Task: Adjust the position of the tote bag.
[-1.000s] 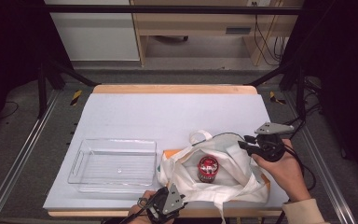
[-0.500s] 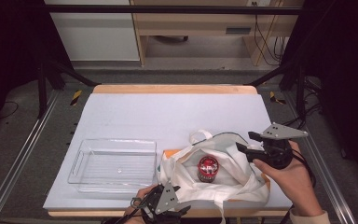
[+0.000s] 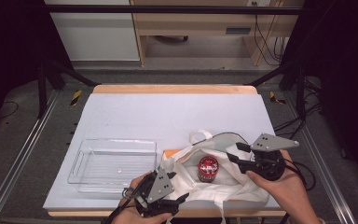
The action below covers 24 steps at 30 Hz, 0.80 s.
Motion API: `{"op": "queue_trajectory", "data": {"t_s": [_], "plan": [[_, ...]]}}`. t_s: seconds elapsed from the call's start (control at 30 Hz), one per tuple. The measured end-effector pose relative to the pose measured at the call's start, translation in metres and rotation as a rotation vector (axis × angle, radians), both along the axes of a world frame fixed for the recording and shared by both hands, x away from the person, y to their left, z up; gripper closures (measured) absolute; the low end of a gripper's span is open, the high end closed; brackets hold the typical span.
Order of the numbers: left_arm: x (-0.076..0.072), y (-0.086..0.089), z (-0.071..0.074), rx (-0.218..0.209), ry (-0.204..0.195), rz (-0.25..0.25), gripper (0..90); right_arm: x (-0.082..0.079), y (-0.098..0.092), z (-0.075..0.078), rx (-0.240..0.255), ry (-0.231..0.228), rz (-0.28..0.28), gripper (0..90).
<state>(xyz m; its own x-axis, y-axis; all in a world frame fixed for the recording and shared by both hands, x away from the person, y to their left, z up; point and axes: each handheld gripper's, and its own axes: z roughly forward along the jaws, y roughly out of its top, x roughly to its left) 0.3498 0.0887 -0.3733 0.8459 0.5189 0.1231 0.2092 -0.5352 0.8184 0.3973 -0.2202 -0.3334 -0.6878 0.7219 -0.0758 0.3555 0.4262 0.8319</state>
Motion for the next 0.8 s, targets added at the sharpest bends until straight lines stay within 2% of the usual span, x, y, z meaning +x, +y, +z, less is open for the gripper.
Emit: {"op": "queue_trajectory", "data": {"t_s": [0.07, 0.17, 0.27, 0.37, 0.43, 0.53, 0.67, 0.77, 0.8], "plan": [[0.009, 0.000, 0.006, -0.003, -0.013, 0.013, 32.4, -0.003, 0.005, -0.001, -0.019, 0.006, 0.010, 52.5], [0.024, 0.001, 0.013, -0.005, -0.021, 0.038, 33.4, -0.006, 0.010, -0.004, -0.022, 0.022, 0.027, 53.0], [0.040, 0.002, 0.023, 0.010, -0.040, 0.062, 35.4, -0.007, 0.012, -0.006, -0.028, 0.033, 0.037, 53.5], [0.059, -0.003, 0.026, 0.032, -0.022, 0.062, 37.4, -0.008, 0.012, -0.008, -0.038, 0.040, 0.035, 55.0], [0.067, -0.008, 0.025, 0.055, -0.025, 0.052, 38.7, -0.010, 0.013, -0.009, -0.039, 0.041, 0.041, 55.5], [0.082, -0.018, 0.015, 0.054, -0.002, 0.037, 40.6, -0.013, 0.013, -0.012, -0.048, 0.049, 0.045, 55.9], [0.098, -0.029, 0.001, 0.093, 0.024, 0.037, 45.2, -0.018, 0.012, -0.021, -0.073, 0.055, 0.049, 56.2], [0.107, -0.032, -0.006, 0.131, 0.014, 0.072, 51.3, -0.021, 0.009, -0.029, -0.083, 0.066, 0.048, 56.6], [0.110, -0.033, -0.008, 0.134, 0.028, 0.081, 54.0, -0.021, 0.008, -0.032, -0.089, 0.071, 0.043, 56.8]]}}
